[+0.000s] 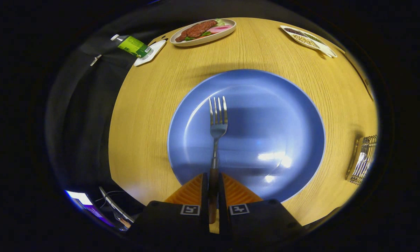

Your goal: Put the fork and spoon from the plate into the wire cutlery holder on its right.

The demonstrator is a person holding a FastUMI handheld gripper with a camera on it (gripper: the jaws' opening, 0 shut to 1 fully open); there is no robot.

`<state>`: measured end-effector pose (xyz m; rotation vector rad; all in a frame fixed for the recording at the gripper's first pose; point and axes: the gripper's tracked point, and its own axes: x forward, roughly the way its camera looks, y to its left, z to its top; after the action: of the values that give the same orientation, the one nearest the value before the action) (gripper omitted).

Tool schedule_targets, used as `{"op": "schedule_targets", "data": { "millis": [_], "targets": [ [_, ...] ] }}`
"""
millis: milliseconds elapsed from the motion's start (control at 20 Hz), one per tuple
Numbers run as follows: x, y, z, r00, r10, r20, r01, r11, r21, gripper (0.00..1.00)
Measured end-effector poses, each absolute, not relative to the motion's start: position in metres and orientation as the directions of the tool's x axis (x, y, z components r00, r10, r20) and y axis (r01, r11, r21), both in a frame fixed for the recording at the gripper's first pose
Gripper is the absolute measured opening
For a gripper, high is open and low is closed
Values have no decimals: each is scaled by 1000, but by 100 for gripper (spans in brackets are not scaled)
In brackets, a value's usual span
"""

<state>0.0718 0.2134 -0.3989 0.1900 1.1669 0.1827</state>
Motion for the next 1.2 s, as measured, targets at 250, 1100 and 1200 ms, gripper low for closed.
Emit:
{"op": "schedule_targets", "data": {
  "millis": [250,1100,1200],
  "targets": [
    [65,215,-390,383,323,-865,-80,945,317,10],
    [2,74,-244,447,294,-845,-118,956,270,7],
    [-9,48,-232,431,267,-862,-122,964,238,7]
  ]
}}
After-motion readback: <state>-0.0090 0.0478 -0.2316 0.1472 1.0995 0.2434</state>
